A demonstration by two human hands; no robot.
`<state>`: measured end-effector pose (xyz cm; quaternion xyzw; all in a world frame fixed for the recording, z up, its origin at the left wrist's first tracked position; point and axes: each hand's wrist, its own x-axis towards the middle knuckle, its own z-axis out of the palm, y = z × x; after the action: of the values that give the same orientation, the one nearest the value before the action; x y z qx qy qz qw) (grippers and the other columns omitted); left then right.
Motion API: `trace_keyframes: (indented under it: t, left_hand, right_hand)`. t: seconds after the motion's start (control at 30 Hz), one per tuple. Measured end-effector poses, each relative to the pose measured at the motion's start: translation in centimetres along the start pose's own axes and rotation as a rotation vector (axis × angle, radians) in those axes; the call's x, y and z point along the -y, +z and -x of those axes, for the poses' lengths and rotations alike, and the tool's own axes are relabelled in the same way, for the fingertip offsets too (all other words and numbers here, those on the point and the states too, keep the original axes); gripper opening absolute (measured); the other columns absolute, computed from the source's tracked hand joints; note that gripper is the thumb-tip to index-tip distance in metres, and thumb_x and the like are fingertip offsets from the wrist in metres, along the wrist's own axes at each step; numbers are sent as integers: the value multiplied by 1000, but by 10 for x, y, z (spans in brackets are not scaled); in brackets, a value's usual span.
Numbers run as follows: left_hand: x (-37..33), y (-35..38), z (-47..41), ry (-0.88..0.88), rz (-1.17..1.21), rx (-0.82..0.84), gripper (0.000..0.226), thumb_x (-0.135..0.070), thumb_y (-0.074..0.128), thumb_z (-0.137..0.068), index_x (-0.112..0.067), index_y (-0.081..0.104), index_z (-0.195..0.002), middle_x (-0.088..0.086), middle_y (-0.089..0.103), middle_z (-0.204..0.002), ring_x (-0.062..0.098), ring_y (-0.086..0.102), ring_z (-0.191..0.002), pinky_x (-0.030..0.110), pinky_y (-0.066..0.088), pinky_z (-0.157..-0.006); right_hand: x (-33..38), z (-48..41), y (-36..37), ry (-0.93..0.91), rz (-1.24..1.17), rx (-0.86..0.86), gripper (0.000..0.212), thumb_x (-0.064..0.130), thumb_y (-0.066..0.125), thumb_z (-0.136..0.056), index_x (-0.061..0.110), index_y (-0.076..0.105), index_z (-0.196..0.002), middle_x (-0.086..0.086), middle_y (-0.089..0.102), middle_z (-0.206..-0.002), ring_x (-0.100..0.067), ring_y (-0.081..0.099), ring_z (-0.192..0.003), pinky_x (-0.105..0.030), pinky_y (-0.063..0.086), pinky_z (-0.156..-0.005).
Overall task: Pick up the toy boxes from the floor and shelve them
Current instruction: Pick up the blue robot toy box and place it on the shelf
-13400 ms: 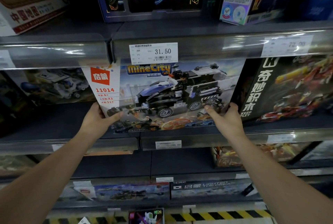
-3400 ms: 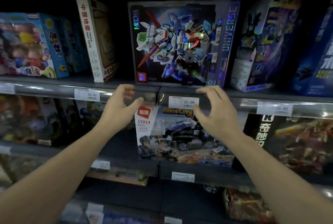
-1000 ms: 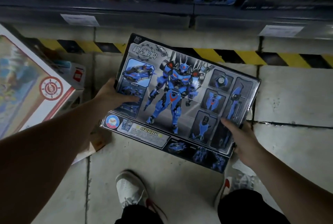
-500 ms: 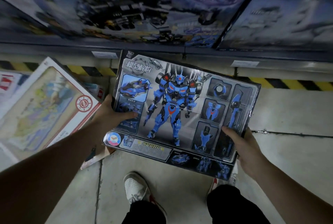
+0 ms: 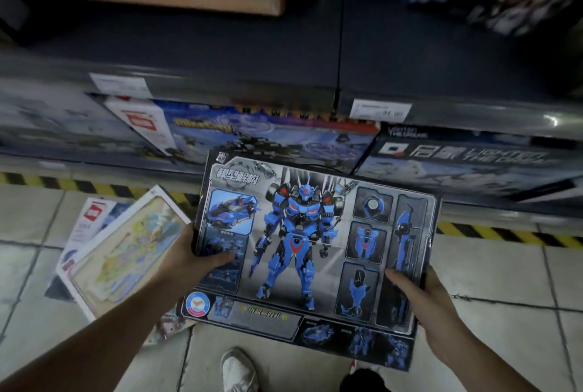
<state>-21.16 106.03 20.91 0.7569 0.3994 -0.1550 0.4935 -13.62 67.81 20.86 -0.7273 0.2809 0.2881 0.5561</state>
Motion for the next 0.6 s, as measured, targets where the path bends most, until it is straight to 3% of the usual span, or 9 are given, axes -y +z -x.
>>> trace_keyframes:
  t: [0.17,0.4,0.53,0.6]
  left_hand:
    - [-47,-31,40,60,1,-40,54,-19,91,-65,-25,52,-102,-5,68,-91,14,65,-84,26,47,-64]
    - [-108,-61,74,165,36,-57,60,-22,92,-63,-41,49,-100,-9,70,-97,11,67,-87,32,52,-72]
    - [-148,-71,88,235,60,-64,78,-20,93,-61,-31,44,-121,-14,65,-105,7,63,-92,34,52,-75]
    - [-167,-72,95,268,67,-62,87,-17,93,-61,-26,38,-127,-15,63,-106,2,61,-91,30,51,-74]
  right_hand:
    - [48,39,-13,-93,18,6,50,31,76,-85,30,46,-125,16,59,-103,-20,55,-102,-36,40,-98]
    - [102,77,-34,-192,-17,-27,69,35,78,-80,25,44,-139,2,61,-116,-23,54,-109,-39,39,-106]
    - [136,100,-50,-297,-1,-42,84,44,78,-67,25,44,-142,2,63,-120,-23,56,-112,-41,41,-104]
    - [151,110,-59,-337,-16,-66,78,35,80,-72,24,44,-141,4,62,-117,-21,55,-108,-37,40,-101]
